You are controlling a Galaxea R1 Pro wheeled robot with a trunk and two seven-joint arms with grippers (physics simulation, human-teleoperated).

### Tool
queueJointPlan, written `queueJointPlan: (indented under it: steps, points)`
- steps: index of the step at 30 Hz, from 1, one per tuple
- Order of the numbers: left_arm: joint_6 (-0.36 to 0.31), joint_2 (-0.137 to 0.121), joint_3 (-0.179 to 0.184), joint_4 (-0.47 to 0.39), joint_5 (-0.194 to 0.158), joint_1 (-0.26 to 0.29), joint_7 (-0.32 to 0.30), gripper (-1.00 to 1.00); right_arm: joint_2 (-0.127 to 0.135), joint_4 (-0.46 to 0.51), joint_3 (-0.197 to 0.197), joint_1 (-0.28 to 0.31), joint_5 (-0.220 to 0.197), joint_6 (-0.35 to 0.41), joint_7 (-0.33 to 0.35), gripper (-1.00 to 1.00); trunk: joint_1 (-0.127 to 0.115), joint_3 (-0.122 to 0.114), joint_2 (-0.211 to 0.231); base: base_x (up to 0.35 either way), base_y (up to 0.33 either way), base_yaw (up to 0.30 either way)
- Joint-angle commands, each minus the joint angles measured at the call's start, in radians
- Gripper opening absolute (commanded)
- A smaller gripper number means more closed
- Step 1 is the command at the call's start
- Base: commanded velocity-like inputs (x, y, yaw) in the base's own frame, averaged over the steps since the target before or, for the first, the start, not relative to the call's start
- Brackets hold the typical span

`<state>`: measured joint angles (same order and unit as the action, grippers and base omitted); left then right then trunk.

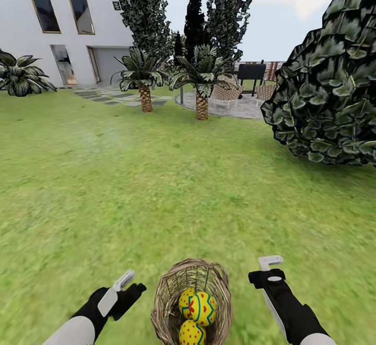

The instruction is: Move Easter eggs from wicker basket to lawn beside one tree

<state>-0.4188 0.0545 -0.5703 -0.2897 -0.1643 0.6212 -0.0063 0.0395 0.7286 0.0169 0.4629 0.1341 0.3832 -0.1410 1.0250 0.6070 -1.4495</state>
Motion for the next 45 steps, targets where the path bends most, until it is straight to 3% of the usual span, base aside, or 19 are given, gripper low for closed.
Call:
queueJointPlan:
  steps: [1,15,21,24,27,30,32,39,45]
  points:
    - [-0.008,0.008,-0.004,-0.006,-0.005,0.0,0.001,1.0,0.0,0.002,0.002,0.0,0.01,0.008,0.0,1.0,0.0,0.001,-0.001,0.0,0.0,0.0]
    - [0.0,0.062,-0.002,-0.049,-0.004,0.002,0.008,1.0,0.0,0.002,0.003,0.0,0.01,0.008,0.001,1.0,0.0,0.001,-0.001,0.0,0.0,0.0]
    - [0.002,0.082,0.001,-0.037,-0.002,0.001,0.055,1.0,-0.001,0.002,0.003,0.0,0.013,0.006,0.001,1.0,0.0,0.001,-0.001,0.0,0.0,0.0]
    - [0.098,0.086,0.003,0.029,0.001,0.0,0.09,1.0,-0.001,0.002,0.003,0.0,0.012,0.006,0.001,1.0,0.0,0.001,-0.001,0.0,0.0,0.0]
    - [0.236,0.09,0.007,0.092,0.0,0.0,0.172,1.0,-0.001,0.002,0.003,0.0,0.013,0.006,0.001,1.0,0.0,0.001,-0.001,0.0,0.0,0.0]
    - [0.285,0.097,0.009,0.113,0.0,0.0,0.231,1.0,-0.001,0.002,0.003,0.0,0.012,0.006,0.001,1.0,0.0,0.001,-0.001,0.0,0.0,0.0]
    - [0.291,0.1,0.009,0.127,0.001,0.0,0.238,1.0,-0.001,0.001,0.003,0.0,0.012,0.006,0.001,1.0,0.0,0.001,-0.001,0.0,0.0,0.0]
    - [0.311,0.101,0.009,0.148,0.001,0.001,0.221,1.0,-0.001,-0.007,0.003,0.0,0.014,0.006,0.001,1.0,0.0,0.001,-0.001,0.0,0.0,0.0]
    - [0.316,0.095,0.009,0.148,0.002,0.0,0.11,1.0,-0.001,-0.012,0.003,0.0,0.016,0.006,0.001,1.0,0.0,0.001,-0.001,0.0,0.0,0.0]
